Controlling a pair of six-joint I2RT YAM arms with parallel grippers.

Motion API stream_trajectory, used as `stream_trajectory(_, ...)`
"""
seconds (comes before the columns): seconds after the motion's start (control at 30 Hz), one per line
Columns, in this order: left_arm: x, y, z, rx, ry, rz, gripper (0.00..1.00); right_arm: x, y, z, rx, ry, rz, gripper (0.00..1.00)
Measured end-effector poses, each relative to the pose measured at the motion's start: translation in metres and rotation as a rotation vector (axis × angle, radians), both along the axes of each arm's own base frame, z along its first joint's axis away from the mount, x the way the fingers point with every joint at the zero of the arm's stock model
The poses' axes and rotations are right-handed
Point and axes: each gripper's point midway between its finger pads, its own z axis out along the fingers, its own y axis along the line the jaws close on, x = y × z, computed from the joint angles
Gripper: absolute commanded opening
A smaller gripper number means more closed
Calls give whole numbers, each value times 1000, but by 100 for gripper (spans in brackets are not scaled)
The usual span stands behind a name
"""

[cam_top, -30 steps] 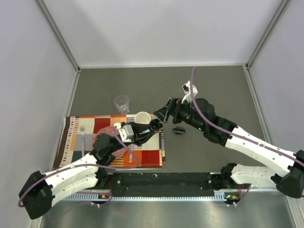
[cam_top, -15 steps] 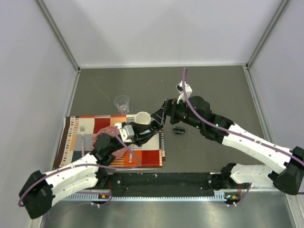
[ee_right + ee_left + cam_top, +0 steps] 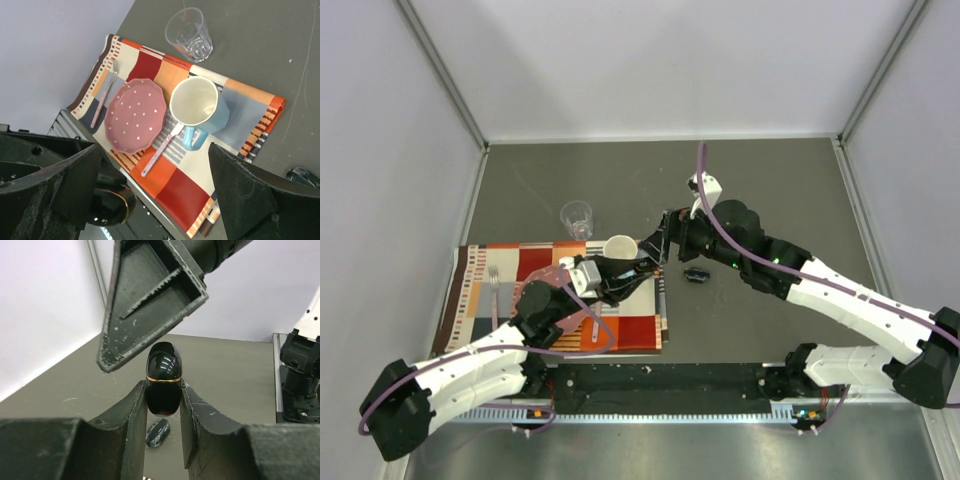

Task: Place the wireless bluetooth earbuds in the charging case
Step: Close the charging case, then place the charging case at the center of the board.

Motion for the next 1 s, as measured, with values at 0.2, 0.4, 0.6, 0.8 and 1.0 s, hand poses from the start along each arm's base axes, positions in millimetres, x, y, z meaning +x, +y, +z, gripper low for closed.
stream_trajectory(0.2,2,2,3,-17,8,20,0,-1,-3,-5,-27,2,4,88)
stream_trajectory(0.4,6,4,0,-14,28,41,0,7,-11,-9,-52,-3,-58,88)
stream_trajectory(0.6,13,-6,-8,46,115,28,0,23,-46,-8,-44,6,-271,88)
stream_trajectory(0.8,25,-43,-9,141,266,-69,0,28,-125,-8,17,27,-621,88)
stream_trajectory(1.0,24,-71,-67,240,527,-166,0,18,-185,-4,81,-13,-824,89)
